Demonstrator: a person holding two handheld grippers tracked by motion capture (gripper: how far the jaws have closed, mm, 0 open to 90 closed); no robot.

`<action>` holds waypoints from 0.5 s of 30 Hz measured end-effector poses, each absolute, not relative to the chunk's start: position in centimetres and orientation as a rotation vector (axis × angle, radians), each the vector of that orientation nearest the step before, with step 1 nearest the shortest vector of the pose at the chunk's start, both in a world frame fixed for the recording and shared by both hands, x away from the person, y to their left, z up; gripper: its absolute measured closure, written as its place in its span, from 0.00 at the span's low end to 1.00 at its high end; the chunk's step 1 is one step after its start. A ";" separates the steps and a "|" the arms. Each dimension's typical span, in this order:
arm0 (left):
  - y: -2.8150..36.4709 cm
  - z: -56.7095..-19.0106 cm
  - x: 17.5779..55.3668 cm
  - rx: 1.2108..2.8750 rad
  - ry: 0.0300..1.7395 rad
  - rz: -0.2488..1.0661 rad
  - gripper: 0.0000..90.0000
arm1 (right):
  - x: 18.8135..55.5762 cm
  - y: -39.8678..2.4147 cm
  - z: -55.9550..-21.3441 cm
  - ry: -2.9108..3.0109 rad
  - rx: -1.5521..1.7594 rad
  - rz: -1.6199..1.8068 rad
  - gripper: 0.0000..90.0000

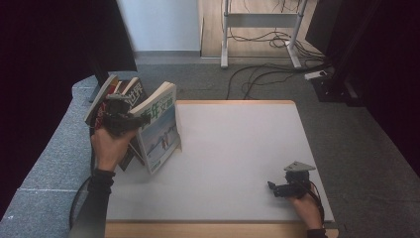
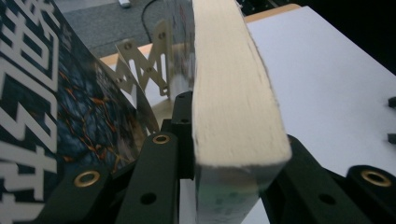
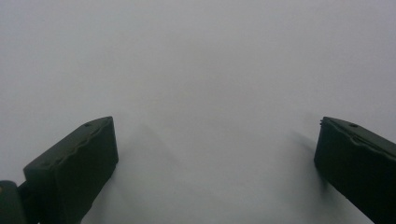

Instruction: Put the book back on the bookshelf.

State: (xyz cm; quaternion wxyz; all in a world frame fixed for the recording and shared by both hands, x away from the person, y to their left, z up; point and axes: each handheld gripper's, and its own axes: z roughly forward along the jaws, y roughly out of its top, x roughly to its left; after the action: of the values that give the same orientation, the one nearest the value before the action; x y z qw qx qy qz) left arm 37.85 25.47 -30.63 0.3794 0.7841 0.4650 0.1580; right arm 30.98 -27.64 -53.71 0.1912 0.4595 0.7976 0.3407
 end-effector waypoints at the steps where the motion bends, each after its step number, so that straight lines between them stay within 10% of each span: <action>1: 25.6 -30.8 37.6 2.000 1.186 0.406 0.82 | 31.0 -27.6 -53.7 2.240 1.290 0.957 0.00; 15: 26.2 -33.4 33.8 1.975 1.121 0.494 0.81 | 31.0 -27.6 -53.7 2.238 1.289 0.955 0.00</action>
State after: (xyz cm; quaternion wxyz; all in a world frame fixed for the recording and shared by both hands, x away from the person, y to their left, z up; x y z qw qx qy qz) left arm 33.77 26.25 -33.42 0.3973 0.7799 0.4426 0.1950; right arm 30.97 -27.62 -53.72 0.1925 0.4594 0.7975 0.3404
